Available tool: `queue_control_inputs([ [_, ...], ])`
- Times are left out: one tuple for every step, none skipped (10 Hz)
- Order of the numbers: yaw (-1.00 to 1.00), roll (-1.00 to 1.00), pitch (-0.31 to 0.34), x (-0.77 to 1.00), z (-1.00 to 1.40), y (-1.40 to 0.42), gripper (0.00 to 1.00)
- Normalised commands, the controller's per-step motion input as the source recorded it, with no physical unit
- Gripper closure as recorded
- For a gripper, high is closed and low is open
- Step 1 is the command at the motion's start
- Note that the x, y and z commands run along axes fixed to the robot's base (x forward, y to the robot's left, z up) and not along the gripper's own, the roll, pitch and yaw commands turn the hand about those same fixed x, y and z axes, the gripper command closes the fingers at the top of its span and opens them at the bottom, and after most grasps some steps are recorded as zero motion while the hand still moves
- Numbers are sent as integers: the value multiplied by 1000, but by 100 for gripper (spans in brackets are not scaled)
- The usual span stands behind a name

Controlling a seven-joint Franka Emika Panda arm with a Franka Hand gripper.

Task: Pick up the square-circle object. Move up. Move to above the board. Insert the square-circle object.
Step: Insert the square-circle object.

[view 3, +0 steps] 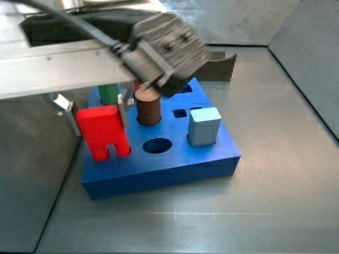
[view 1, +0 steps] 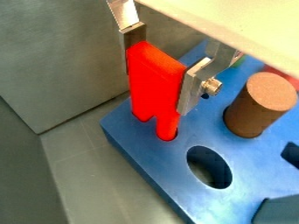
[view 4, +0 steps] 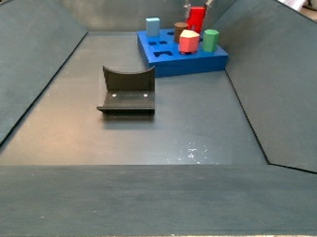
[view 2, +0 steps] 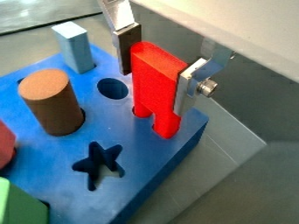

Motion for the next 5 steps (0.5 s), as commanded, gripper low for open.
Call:
queue_control_inputs([
  [-866, 1, -86, 0, -414, 0, 100],
  [0, 0, -43, 0, 0, 0, 100],
  [0, 0, 0, 29, -71, 0, 100],
  [-20, 86, -184, 9, -771, -94, 100],
  [-34, 101, -200, 0, -837, -97, 100],
])
